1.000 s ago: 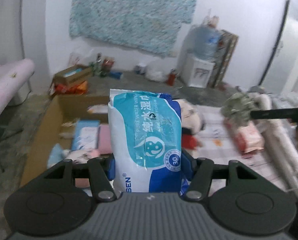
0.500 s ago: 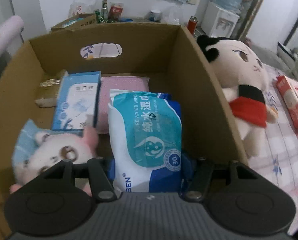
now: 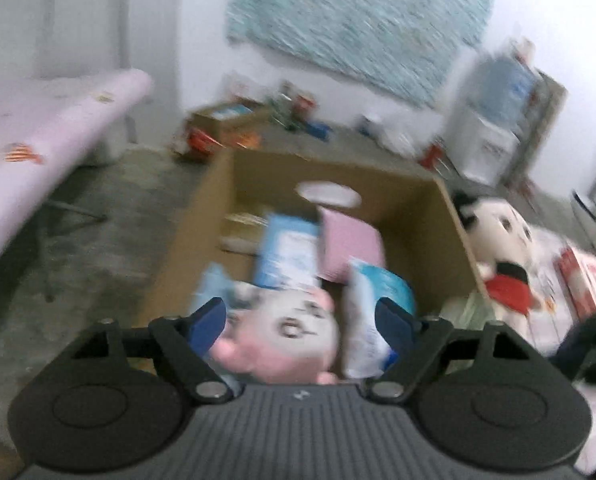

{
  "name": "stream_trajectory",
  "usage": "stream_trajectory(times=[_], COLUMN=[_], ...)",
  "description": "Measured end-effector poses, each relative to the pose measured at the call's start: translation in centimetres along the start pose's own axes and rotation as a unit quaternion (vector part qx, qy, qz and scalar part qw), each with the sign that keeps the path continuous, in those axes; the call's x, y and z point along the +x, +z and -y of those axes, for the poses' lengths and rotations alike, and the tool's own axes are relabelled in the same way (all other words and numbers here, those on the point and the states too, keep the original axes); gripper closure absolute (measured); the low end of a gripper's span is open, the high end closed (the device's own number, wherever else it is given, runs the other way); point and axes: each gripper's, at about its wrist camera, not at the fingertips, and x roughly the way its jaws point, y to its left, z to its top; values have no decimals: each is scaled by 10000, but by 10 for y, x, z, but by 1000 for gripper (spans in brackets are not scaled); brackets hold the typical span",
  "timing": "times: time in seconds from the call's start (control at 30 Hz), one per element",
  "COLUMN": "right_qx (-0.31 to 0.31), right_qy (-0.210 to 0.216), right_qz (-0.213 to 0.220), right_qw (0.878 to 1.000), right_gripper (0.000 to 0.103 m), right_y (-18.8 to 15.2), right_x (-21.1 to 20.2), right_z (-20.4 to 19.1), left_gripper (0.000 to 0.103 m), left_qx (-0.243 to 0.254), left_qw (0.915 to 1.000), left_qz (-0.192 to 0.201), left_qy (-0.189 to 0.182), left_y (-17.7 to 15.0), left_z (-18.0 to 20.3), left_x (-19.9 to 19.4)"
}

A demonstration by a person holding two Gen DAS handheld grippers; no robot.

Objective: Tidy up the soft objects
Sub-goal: 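Carry the wipes pack and scrunchie into the box and release them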

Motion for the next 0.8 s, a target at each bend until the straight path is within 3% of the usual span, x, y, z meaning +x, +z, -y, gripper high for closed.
stream_trajectory(times=[0.07,0.13,0.27,0.33,0.4,0.43,0.47,0.5,0.57,0.67,0.73,0.8], right_qx=[140,199,-223,-568,-1105,-1363,-1645,-1843,-2292,-2795,-2825,-2641], right_qy=[341,335,-265,-536,-1122,-1341,-1522,-1730,-2030,-2421,-2433,-2595], right_qz=[-543,-1101,-1863,-2096,-2210,-2336,-2508,-2595,-2531,-2094,-1720,-1264], right_qw=[9978,9932,9819,9747,9625,9534,9417,9321,9177,9052,9118,9203], right_gripper=[92,92,94,89,87,83,68,61,46,42,41,35], right_y=[-4,-10,-21,-22,-22,-21,-23,-24,-27,-32,-28,-29], right_x=[31,61,101,108,116,121,126,128,127,111,95,73], right_z=[-5,-8,-22,-31,-46,-49,-54,-59,-69,-76,-73,-71], left_gripper=[20,20,20,20,18,17,16,16,16,16,15,14], left_qx=[-66,-34,177,298,420,473,518,568,657,731,740,668], left_qw=[9999,9997,9992,9987,9982,9980,9978,9977,9974,9971,9966,9959], left_qz=[141,209,240,222,204,204,204,201,210,217,193,109], left_qy=[-26,-99,-275,-355,-380,-371,-347,-319,-205,63,312,594], left_y=[-1,-4,-9,-9,-11,-12,-13,-15,-19,-24,-26,-28], left_z=[-3,1,17,26,31,33,34,35,32,21,9,-7], left_x=[-13,-21,-27,-26,-25,-25,-26,-26,-27,-28,-23,-18])
